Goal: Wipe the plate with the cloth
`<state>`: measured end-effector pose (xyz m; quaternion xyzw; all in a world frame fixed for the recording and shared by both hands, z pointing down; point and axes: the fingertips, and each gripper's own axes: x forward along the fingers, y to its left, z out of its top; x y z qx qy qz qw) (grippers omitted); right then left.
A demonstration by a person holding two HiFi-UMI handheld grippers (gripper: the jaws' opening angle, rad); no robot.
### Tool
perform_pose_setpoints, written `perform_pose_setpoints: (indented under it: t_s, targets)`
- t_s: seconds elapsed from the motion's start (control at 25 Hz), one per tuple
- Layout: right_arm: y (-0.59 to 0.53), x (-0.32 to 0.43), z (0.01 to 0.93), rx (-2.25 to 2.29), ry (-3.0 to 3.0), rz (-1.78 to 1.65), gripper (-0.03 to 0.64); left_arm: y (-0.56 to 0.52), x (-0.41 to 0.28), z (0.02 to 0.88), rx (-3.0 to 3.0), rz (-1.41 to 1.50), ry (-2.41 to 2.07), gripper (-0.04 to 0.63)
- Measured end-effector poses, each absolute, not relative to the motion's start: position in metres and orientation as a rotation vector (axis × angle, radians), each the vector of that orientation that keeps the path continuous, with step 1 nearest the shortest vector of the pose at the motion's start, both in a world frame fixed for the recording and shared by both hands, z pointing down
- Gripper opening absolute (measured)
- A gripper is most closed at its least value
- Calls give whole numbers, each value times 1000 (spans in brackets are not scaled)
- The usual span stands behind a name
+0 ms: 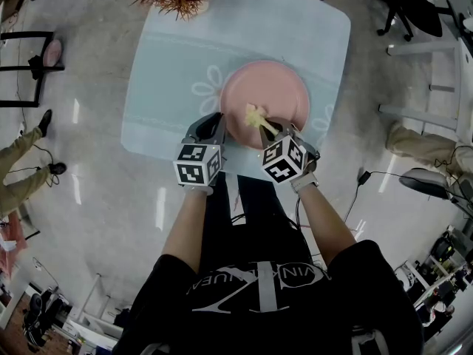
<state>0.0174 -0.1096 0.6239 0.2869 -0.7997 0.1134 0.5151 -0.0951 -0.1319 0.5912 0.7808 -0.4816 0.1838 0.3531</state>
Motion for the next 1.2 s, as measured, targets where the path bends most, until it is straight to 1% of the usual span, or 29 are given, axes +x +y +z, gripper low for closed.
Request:
perform_pose_setpoints:
  t_s: [0.48, 0.68, 0.84, 1.2]
  targets:
    - [-87, -13, 624, 595, -1973, 333, 38, -131, -95, 590, 2011, 469, -1242, 0]
    - [-88, -17, 618, 589, -2054, 480, 38, -131, -95, 589, 1978, 407, -1211, 0]
    - [-101, -16, 599, 691, -2163, 625, 38, -134, -99, 585, 2003, 408, -1223, 0]
    - [-133, 2, 537, 879, -2312, 516, 38, -155, -105, 535, 2161, 378, -1328, 0]
